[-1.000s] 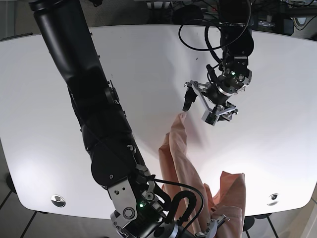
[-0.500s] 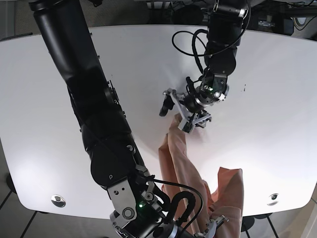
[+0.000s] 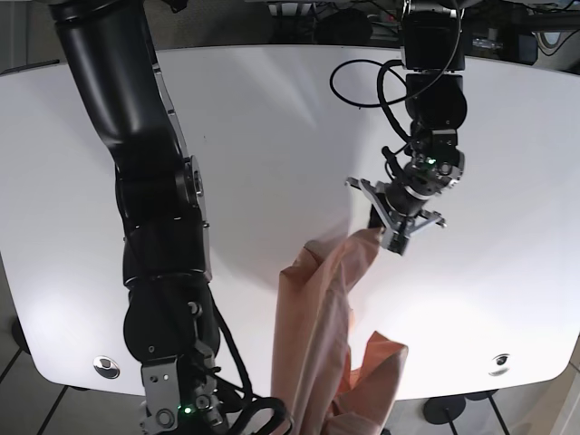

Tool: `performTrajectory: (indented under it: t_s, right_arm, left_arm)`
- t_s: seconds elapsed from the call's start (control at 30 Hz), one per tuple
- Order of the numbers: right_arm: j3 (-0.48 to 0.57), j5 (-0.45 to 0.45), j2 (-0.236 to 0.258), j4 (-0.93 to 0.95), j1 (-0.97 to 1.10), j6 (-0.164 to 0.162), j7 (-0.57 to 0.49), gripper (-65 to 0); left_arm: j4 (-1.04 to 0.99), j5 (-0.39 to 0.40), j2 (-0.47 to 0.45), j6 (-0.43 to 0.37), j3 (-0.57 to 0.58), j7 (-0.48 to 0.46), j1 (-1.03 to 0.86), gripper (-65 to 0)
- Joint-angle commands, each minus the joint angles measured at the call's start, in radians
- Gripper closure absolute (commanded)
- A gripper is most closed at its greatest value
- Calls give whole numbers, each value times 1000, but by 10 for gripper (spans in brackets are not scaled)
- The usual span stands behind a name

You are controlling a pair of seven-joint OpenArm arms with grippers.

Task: Fold the T-shirt properly
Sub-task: 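Lift the peach shirt high with the right gripper and grasp it with the left, then swing the peach shirt down flat with both grippers and release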

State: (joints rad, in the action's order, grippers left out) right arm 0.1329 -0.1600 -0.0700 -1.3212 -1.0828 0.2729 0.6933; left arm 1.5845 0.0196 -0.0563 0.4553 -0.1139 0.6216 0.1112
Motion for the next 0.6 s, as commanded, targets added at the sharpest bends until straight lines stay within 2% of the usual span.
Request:
performTrajectory:
  t_s: [0.03,0.07,0.17,0.2,0.27,0.3,0.33,0.4,0.43,0.5,0.53,0.6]
  right_arm:
    - [-26,0,37,62,-64,-10,-88,-19]
    - [-45,0,55,125,-79,-10,-122,-19]
    - [-94,0,89,233,-106,-11,-189,-19]
    - [-109,0,105,291,-125,-11,-225,-19]
    - [-129,0,124,351,-161,-13,-248,-19]
    - [-148,-2,126,368,-178,-27,-248,-19]
    - [-190,-3,129,368,-182,-56,-248,-19]
    - [-244,-11,137,363,-162,-77,-231,-19]
    - [-252,-13,138,335,-132,-83,-189,-19]
    - [-339,-62,135,145,25,-96,-65,-19]
    - [-378,-100,126,33,149,-96,-30,-19]
    - [-382,-132,105,-142,370,-97,2,-19]
  left_arm:
    - [93,12,-7,52,-74,33,29,-1]
    - [135,12,-9,86,-146,76,60,-1]
    - [195,9,-30,127,-263,197,181,-1]
    - [201,9,-61,135,-290,257,262,-1]
    - [196,9,-118,135,-298,303,387,-1]
    - [196,9,-150,135,-298,318,447,-1]
    - [190,9,-188,135,-297,349,536,-1]
    - [146,9,-227,135,-292,404,683,-1]
    - [138,9,-238,135,-290,421,720,-1]
    - [150,10,-247,135,-290,436,737,-1]
    - [156,10,-258,135,-292,438,732,-1]
    - [162,12,-258,136,-298,436,626,-1]
